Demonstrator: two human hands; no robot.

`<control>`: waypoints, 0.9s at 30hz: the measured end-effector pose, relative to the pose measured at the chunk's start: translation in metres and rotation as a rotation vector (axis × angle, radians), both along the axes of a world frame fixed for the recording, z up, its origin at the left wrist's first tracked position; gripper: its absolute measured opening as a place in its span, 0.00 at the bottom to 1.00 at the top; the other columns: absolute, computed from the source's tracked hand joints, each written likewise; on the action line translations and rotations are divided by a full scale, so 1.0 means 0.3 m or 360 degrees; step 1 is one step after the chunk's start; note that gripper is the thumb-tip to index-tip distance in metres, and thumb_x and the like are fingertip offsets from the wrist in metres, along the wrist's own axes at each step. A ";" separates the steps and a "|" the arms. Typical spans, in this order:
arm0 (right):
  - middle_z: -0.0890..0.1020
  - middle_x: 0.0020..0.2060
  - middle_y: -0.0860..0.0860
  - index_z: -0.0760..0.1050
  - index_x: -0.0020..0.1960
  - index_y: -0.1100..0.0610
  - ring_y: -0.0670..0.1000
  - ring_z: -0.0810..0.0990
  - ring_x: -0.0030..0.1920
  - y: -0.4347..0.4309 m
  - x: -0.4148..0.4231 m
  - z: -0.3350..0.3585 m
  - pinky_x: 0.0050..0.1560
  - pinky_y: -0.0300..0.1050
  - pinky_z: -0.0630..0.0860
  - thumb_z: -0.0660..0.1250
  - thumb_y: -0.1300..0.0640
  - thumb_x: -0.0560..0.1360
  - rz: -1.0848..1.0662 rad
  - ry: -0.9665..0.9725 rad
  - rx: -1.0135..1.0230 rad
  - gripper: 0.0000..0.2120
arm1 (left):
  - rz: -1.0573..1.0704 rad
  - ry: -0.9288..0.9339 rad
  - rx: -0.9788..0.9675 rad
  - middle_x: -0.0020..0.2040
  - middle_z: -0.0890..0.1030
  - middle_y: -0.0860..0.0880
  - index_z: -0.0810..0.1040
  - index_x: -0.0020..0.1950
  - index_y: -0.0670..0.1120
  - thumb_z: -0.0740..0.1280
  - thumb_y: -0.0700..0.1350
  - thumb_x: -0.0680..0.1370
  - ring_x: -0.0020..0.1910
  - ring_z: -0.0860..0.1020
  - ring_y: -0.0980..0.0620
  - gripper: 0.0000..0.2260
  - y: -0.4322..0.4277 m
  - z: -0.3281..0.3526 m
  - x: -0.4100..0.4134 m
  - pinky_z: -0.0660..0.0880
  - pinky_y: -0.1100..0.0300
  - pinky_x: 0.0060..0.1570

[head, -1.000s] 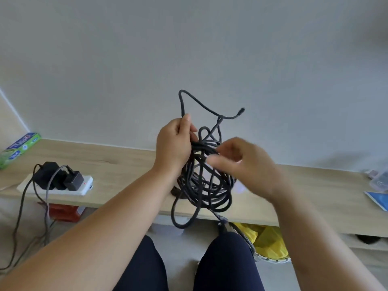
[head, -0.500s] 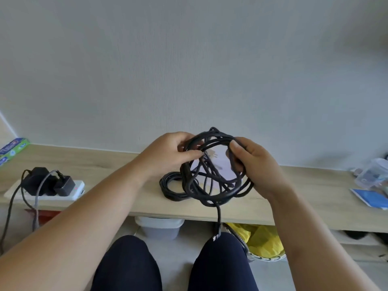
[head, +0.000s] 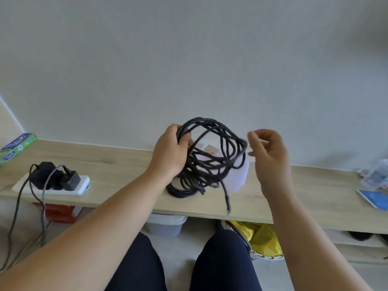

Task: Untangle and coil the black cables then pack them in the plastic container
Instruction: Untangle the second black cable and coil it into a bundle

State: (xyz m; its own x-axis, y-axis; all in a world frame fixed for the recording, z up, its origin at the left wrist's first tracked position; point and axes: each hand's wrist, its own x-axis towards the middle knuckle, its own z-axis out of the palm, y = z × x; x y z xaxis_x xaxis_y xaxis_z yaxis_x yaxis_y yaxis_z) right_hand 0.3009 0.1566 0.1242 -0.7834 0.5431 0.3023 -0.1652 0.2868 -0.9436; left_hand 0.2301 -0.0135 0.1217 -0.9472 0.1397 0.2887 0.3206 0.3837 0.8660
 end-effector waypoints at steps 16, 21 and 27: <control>0.81 0.49 0.44 0.78 0.47 0.46 0.40 0.79 0.49 -0.164 0.026 0.012 0.53 0.34 0.73 0.59 0.44 0.76 0.0613 -0.0066 0.0274 0.11 | -0.0092 -0.0224 -0.0030 0.40 0.79 0.51 0.70 0.54 0.46 0.61 0.46 0.80 0.36 0.78 0.59 0.06 -0.017 0.022 -0.028 0.70 0.64 0.34; 0.73 0.23 0.50 0.69 0.37 0.58 0.50 0.77 0.27 -0.079 -0.011 0.066 0.39 0.46 0.81 0.51 0.52 0.83 0.0314 0.0149 -0.1257 0.19 | -0.0049 -0.0152 -0.0070 0.44 0.77 0.48 0.70 0.55 0.45 0.64 0.44 0.79 0.42 0.77 0.51 0.07 -0.076 -0.015 -0.063 0.70 0.60 0.41; 0.60 0.21 0.46 0.73 0.41 0.58 0.44 0.56 0.19 0.079 -0.082 -0.020 0.17 0.35 0.55 0.53 0.51 0.83 0.0325 -0.0291 -0.1451 0.18 | 0.0142 0.0156 -0.0459 0.45 0.76 0.50 0.72 0.58 0.43 0.63 0.45 0.80 0.45 0.76 0.48 0.09 -0.129 -0.076 -0.123 0.68 0.59 0.42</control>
State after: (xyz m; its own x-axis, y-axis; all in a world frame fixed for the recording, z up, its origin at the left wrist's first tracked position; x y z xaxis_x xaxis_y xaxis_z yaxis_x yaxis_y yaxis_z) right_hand 0.2764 0.1803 0.1182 -0.8824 0.3567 -0.3068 0.0415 -0.5905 -0.8059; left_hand 0.1931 -0.0523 0.0988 -0.9290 0.1470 0.3397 0.3513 0.6393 0.6840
